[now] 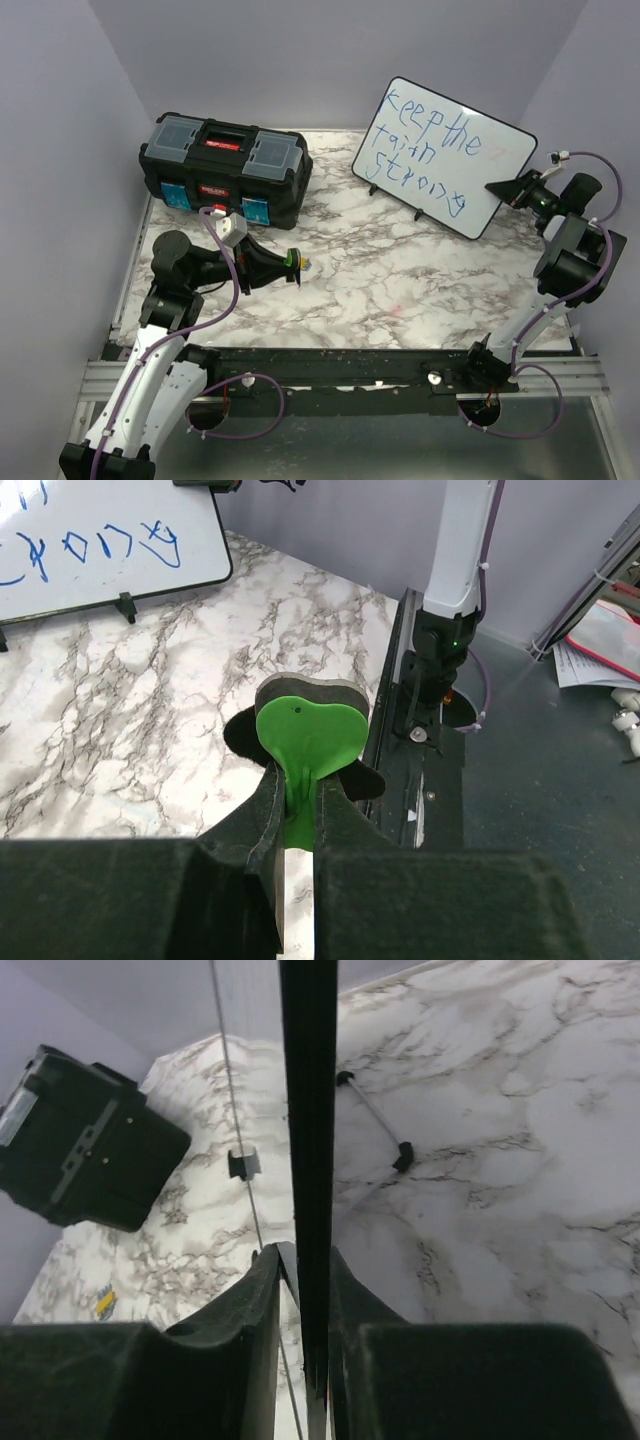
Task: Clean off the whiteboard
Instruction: Pick up the whiteboard from the whiteboard stand.
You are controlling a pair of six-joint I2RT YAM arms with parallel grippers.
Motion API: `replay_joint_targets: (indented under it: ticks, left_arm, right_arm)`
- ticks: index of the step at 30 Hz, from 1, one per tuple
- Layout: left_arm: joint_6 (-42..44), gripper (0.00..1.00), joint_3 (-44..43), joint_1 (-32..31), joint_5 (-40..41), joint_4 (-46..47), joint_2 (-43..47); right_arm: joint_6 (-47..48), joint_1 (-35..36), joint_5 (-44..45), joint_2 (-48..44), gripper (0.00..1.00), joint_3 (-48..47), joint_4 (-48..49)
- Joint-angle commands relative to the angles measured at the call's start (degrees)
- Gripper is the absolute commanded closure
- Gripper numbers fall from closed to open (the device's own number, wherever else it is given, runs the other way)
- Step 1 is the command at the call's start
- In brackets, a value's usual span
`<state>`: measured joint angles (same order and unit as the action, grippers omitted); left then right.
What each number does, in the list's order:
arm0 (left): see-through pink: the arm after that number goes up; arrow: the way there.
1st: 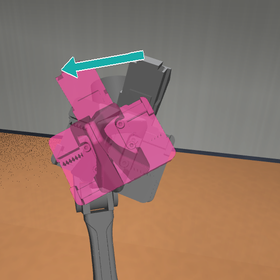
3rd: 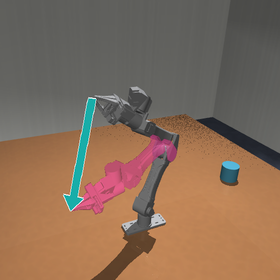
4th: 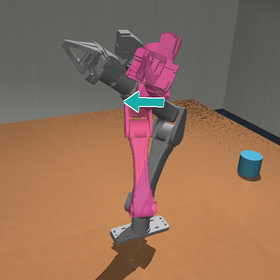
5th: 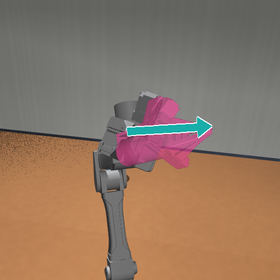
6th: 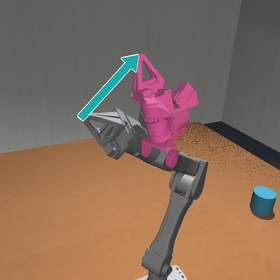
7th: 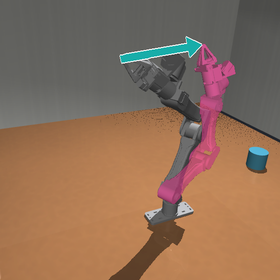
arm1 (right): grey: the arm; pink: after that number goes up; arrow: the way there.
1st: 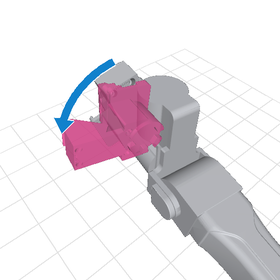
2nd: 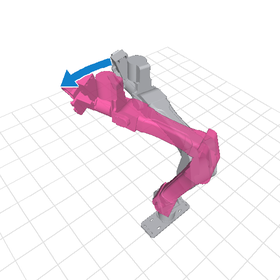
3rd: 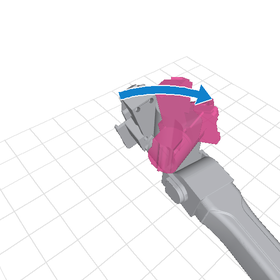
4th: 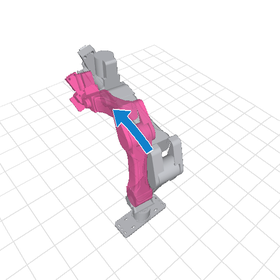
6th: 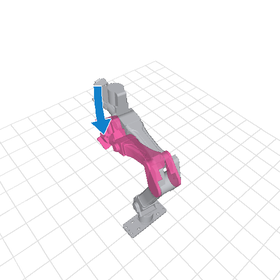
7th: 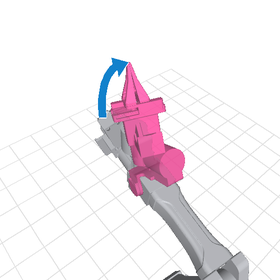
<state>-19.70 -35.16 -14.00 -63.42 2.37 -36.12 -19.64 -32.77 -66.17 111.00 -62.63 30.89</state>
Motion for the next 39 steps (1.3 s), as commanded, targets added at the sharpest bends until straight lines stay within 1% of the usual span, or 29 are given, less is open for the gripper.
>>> replay_joint_targets:
  ticks: [1, 2, 3, 5, 8, 10, 21, 26, 30, 34, 39]
  left_arm:
    - [1.1, 1.00, -1.5, 0.0, 1.0, -0.3, 0.2]
    - [1.1, 1.00, -1.5, 0.0, 1.1, -0.4, 0.2]
    - [1.1, 1.00, -1.5, 0.0, 1.1, -0.3, 0.2]
    - [1.1, 1.00, -1.5, 0.0, 1.0, -0.4, 0.2]
    - [1.1, 1.00, -1.4, 0.0, 1.0, -0.4, 0.3]
    - [1.2, 1.00, -1.4, 0.0, 1.0, -0.3, 0.3]
    - [1.1, 1.00, -1.4, 0.0, 1.0, -0.2, 0.4]
    - [1.1, 1.00, -1.3, 0.0, 1.0, -0.2, 0.5]
    - [1.2, 1.00, -1.3, 0.0, 1.2, -0.3, 0.9]
    - [1.4, 1.00, -1.3, 0.0, 2.0, -0.6, 1.5]
    - [1.5, 1.00, -1.2, 0.1, 2.5, -0.7, 2.0]
  right_arm:
    - [-3.2, 0.3, -3.9, 1.3, 0.88, -1.6, 5.5]
    - [-3.8, 0.3, -4.4, 1.2, 0.96, -1.6, 6.2]
    - [-4.8, 0.3, -4.8, 0.9, 0.99, -1.7, 7.0]
    - [-7.7, 0.3, -5.5, 0.0, 0.99, -1.5, 9.5]
    - [-14.7, 0.3, -6.1, -1.5, 0.99, -1.1, 16.1]
    - [-18.2, 0.3, -5.8, -2.8, 0.99, -1.3, 18.5]
    - [-22.4, 0.6, 0.5, -11.3, 0.99, -4.6, 14.9]
    - [-21.9, 2.7, 4.6, -13.9, 0.99, -8.8, 7.4]
    - [-19.2, 5.5, 4.3, -16.0, 0.99, -11.5, 0.7]
    - [-18.1, 6.1, 2.7, -20.3, 0.99, -9.9, -3.1]
    - [-8.9, 6.1, -0.3, -26.8, 0.99, -8.4, -17.5]
